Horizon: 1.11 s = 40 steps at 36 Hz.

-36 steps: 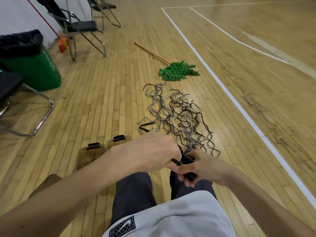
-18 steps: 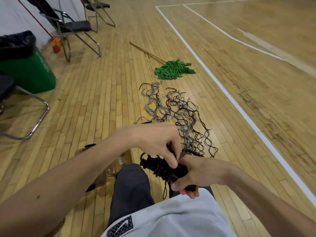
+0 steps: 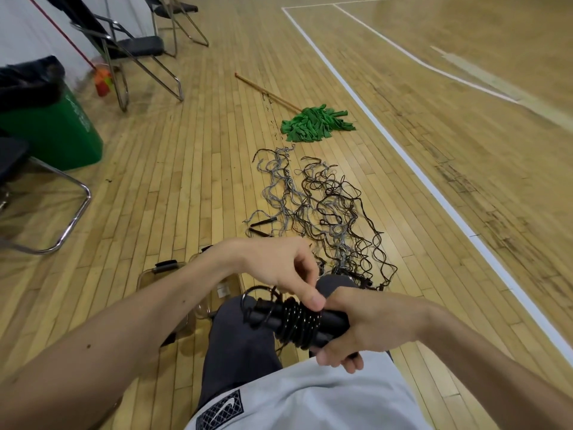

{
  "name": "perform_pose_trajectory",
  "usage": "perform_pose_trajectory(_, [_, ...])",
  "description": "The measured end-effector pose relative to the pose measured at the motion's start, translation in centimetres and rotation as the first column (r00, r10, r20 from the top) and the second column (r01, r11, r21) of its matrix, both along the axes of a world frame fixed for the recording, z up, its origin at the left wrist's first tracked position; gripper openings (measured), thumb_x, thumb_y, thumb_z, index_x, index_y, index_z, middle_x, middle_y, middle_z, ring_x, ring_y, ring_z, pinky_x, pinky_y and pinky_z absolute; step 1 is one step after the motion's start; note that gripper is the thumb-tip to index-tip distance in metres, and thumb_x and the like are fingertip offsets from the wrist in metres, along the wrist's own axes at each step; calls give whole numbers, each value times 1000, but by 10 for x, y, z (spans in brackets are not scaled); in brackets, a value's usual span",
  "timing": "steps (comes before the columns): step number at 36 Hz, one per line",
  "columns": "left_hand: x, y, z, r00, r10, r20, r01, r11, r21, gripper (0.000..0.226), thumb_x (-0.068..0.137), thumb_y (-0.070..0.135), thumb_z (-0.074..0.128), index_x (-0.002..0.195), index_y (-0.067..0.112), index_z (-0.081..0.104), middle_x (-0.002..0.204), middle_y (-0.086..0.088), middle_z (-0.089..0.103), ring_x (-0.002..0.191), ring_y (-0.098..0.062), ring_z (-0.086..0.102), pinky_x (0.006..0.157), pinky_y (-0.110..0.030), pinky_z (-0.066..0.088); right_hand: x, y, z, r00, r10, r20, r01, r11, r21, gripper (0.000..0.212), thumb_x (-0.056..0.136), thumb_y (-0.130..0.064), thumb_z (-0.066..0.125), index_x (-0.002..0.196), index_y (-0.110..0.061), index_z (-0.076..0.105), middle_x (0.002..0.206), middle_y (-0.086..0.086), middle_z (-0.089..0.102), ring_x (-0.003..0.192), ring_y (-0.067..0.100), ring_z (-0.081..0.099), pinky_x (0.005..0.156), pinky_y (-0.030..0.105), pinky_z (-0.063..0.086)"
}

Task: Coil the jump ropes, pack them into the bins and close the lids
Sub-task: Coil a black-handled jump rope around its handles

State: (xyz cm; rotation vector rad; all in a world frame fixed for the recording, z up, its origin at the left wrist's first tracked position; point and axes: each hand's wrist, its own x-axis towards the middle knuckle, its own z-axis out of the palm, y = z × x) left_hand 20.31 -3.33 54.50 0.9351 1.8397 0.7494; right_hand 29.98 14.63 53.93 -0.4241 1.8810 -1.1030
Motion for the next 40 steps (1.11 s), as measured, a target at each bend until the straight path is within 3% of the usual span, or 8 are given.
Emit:
perform_pose_trajectory(7, [-7,-10,-22,961,169,217,-201,970,137,39,93,46,66,62,22,63,60,7,51,55,-15,42,57,-34,26,1,0,1,989,-130,72,147,930,-336,7,93,-5,68,93,-7,61,87,15,70,79,29,68,73,32,57])
perform_pose_trajectory(12, [-3,-26,-32,920,346,183,-362,930,61,14,96,27,51,102,15,51,102,-12,50,89,-22,46,85,-33,42,-1,0,-1,944,-278,180,327,868,-375,12,96,-6,65,106,-3,58,99,13,72,89,30,72,77,36,61])
perform_pose_trajectory(14, [0,-26,-32,902,398,167,-410,911,44,5,103,8,43,100,10,47,89,-11,48,76,-18,48,75,-20,46,-2,0,-3,935,-302,185,350,867,-356,13,96,-7,63,106,-2,57,94,14,71,81,28,71,71,31,60])
perform_pose_trajectory(16, [6,-22,-30,870,457,182,-467,884,12,30,106,-1,33,80,11,42,68,-3,42,58,-3,45,62,-11,41,-3,-1,-6,931,-318,182,364,862,-353,16,96,-7,63,107,2,57,85,14,68,72,25,66,65,28,57])
perform_pose_trajectory(20, [18,-20,-23,850,468,242,-490,871,36,39,106,0,31,70,13,40,51,10,36,44,-4,32,48,-13,35,-5,-3,-13,906,-382,182,423,834,-354,19,94,-11,66,104,3,59,76,7,63,65,19,59,60,25,51])
perform_pose_trajectory(26, [26,-14,-31,746,539,391,-611,788,80,37,110,22,33,107,-3,61,55,-4,39,46,-15,34,47,-25,35,-13,-1,-20,850,-473,233,528,756,-388,18,86,-16,72,91,-3,60,76,11,62,64,20,58,57,25,49])
perform_pose_trajectory(30, [31,-15,-32,786,511,348,-562,825,58,41,108,38,33,81,11,49,54,-3,46,48,-18,44,54,-32,41,-17,4,-23,820,-530,217,570,719,-397,15,90,-13,69,93,-1,61,76,13,61,63,20,57,55,25,48])
perform_pose_trajectory(40, [37,-18,-36,855,475,206,-487,874,4,53,105,54,31,81,11,51,48,-3,40,42,-16,35,50,-24,38,-27,17,-38,779,-606,160,621,714,-323,16,92,-14,71,94,0,64,78,14,63,65,22,60,57,28,51])
